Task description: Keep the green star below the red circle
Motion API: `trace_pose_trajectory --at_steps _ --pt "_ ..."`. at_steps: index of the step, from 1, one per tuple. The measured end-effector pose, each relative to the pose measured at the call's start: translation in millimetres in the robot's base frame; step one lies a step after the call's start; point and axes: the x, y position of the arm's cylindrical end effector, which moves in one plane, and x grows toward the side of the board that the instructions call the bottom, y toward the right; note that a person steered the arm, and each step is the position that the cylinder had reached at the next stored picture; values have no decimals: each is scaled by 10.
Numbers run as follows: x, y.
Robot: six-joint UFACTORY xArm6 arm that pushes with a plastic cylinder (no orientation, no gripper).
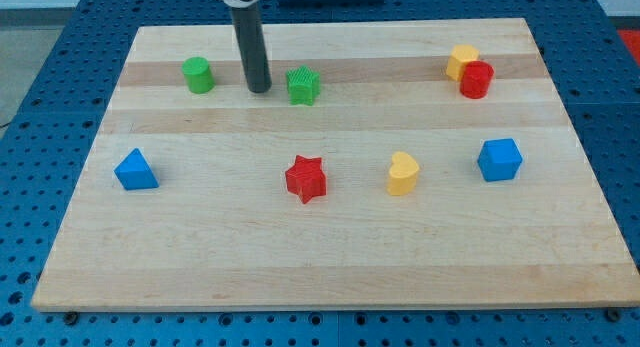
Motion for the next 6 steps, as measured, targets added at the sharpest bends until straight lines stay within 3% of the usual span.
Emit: trace_pose_trajectory --at_steps 1,4,6 --pt "17 536" --pt "-373 638" --pt "310 1265"
